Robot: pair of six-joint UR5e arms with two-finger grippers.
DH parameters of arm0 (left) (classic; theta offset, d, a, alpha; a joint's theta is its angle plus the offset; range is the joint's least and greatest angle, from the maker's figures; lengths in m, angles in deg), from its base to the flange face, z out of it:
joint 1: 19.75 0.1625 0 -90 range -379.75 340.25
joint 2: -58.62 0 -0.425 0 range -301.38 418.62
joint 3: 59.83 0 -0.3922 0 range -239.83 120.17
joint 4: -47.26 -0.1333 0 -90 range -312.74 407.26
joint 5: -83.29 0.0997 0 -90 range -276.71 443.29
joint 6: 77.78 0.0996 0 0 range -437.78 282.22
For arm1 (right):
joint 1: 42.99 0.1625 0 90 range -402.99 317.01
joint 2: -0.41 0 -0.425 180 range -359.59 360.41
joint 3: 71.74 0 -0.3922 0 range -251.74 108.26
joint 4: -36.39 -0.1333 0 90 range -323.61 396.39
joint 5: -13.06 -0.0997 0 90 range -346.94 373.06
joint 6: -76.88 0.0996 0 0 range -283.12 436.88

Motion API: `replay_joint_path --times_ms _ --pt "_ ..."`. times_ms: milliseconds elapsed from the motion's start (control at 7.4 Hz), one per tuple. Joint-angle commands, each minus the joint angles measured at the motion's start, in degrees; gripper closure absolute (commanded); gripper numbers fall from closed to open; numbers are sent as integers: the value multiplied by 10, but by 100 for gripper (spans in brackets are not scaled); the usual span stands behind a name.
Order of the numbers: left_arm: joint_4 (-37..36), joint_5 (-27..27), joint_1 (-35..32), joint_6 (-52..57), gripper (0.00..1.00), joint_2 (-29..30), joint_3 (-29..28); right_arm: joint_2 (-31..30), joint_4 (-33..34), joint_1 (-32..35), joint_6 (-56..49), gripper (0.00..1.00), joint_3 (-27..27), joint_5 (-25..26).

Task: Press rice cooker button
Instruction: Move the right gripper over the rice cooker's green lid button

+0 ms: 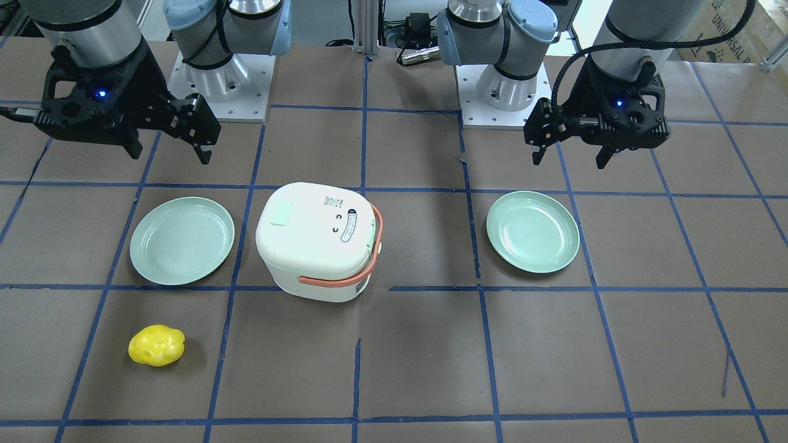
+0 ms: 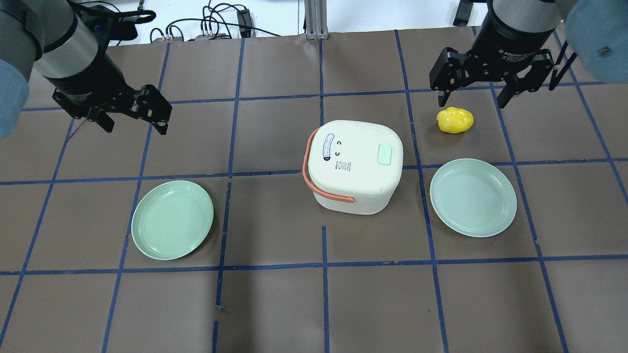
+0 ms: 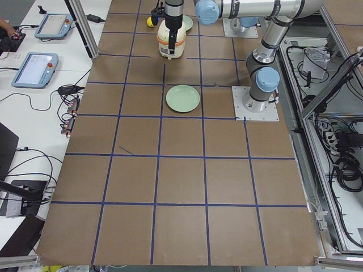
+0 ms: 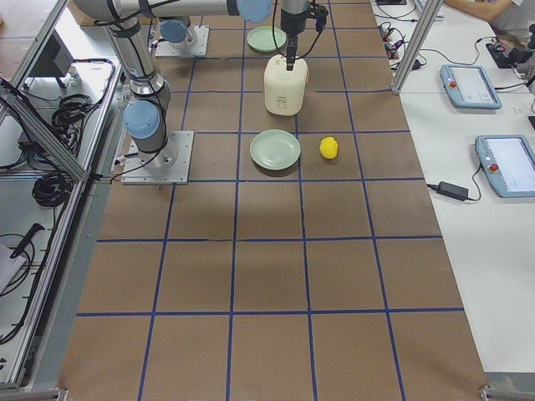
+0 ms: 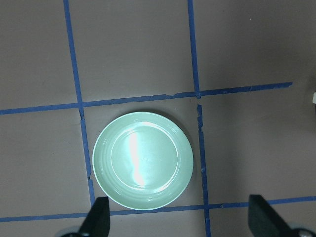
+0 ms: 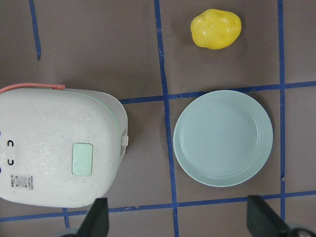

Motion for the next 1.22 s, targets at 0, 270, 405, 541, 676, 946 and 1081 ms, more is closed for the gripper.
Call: replay_joint_path --times_ms 0,270,405,541,676,946,1081 --pt "0 -1 0 0 0 0 0 15 -36 1 7 5 27 0" --pt "0 -1 0 0 0 0 0 10 -38 4 12 0 26 1" --pt "0 -1 0 0 0 0 0 11 -37 6 34 0 25 -4" --pt "0 -1 0 0 0 0 0 12 -37 7 55 0 25 -6" --pt "0 -1 0 0 0 0 0 15 -36 13 55 0 23 -6" --pt "0 0 0 0 0 0 -1 17 -31 22 59 81 22 -10" --pt "0 -1 0 0 0 0 0 15 -27 36 54 93 17 -13"
